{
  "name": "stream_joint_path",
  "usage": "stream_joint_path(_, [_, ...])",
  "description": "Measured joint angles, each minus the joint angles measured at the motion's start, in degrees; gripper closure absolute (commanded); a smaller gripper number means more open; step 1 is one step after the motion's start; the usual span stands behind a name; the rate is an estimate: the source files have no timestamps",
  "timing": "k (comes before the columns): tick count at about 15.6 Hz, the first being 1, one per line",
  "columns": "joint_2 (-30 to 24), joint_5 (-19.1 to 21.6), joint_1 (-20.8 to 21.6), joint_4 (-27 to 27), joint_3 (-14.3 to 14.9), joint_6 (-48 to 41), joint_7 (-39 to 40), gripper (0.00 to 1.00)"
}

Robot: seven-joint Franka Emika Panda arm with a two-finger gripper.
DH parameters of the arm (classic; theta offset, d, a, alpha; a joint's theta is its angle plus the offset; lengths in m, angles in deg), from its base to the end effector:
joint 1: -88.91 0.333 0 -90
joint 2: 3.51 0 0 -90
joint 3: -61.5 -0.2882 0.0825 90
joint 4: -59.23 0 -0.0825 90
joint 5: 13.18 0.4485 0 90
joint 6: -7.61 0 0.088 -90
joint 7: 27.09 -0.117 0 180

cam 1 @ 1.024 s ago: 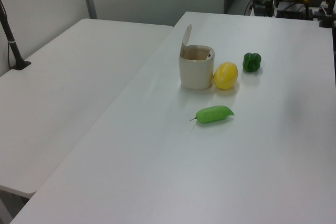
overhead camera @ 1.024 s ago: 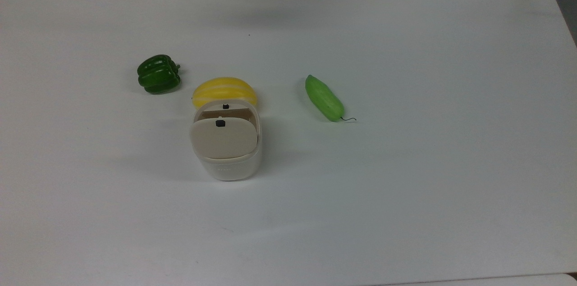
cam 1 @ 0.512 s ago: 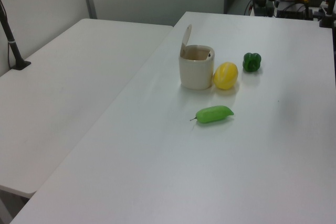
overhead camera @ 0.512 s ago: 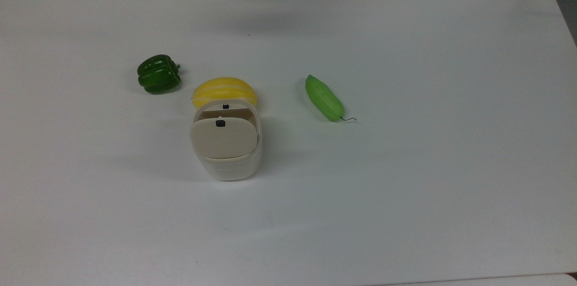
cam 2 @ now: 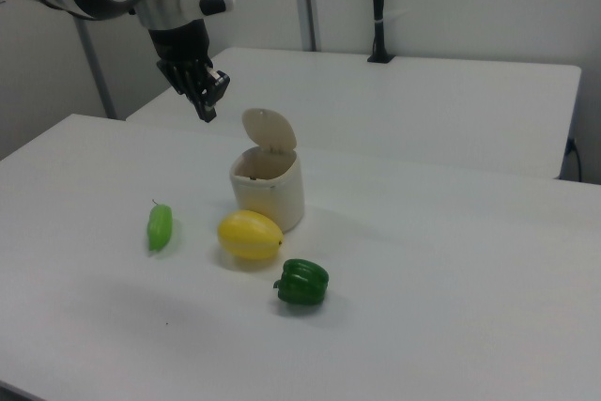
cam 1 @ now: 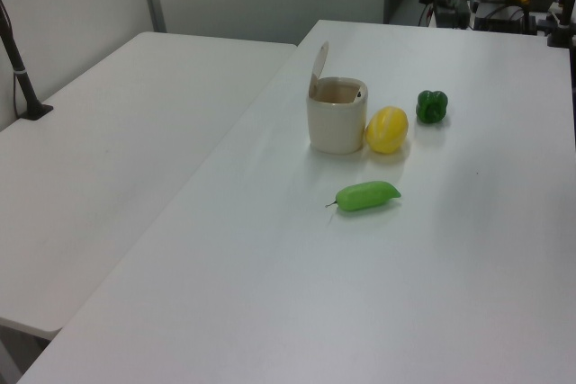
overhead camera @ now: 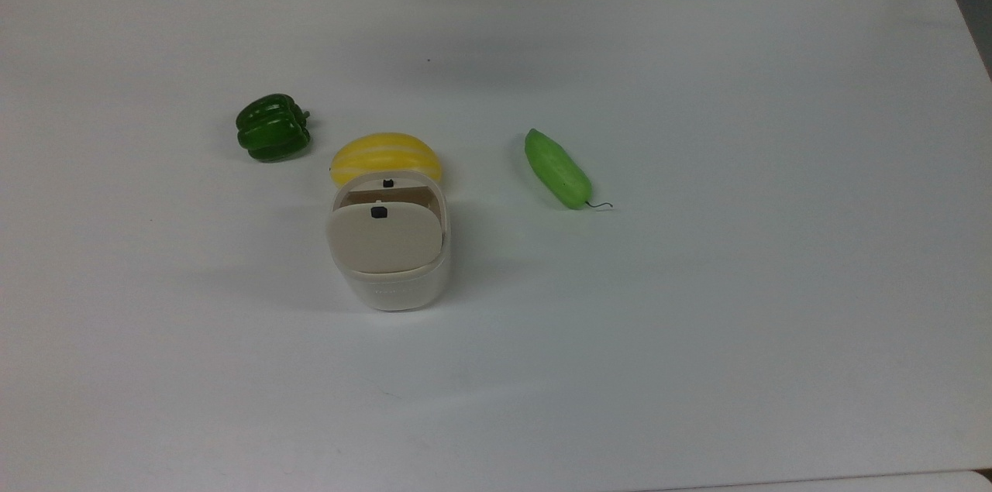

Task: Close garbage bin
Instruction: 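Move the gripper down toward the open lid of the cream bin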

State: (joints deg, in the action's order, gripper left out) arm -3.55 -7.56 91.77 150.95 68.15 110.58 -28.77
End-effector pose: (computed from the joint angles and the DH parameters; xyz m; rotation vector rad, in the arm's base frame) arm 0.6414 -0.0333 0.5935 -3.0284 0.1638 -0.3024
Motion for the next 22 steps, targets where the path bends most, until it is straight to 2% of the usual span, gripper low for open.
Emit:
stream_joint_path(8, [5.3,0.1,1.0,-0.4,0.0,14.2,-1.3,1.0])
stream_joint_path(15, [9.6,0.1,1.3,-4.1,-0.2,19.9,-1.2,1.0])
stream_joint_path(22, [12.4,0.1,2.8,-4.4,-0.3,26.5,-1.2,1.0])
